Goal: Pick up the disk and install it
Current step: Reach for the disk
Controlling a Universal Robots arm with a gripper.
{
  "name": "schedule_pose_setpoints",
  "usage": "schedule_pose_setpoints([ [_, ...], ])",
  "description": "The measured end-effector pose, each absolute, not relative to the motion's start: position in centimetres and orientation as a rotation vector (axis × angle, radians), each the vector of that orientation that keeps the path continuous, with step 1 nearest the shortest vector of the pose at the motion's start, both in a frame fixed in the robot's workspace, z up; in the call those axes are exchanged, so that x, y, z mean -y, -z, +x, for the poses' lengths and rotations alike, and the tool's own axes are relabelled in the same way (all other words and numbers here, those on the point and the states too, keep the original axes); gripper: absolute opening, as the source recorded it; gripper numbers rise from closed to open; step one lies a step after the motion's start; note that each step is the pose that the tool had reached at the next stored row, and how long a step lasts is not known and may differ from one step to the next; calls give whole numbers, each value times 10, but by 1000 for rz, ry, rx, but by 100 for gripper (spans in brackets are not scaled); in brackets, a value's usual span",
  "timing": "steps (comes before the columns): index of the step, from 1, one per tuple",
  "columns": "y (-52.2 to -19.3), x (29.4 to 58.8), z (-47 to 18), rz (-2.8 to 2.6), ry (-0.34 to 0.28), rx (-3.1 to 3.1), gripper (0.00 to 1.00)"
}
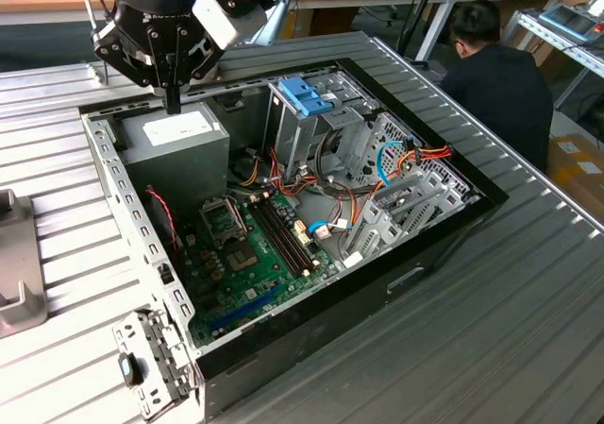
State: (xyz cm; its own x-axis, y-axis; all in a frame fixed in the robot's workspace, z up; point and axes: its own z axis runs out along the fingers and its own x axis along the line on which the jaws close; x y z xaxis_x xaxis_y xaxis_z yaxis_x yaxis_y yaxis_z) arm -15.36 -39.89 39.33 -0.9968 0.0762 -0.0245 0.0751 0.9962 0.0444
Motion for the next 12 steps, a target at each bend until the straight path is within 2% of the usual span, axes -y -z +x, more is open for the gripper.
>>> schedule_pose_setpoints([
  [12, -393, 399, -159, 118, -68, -3112, 10],
])
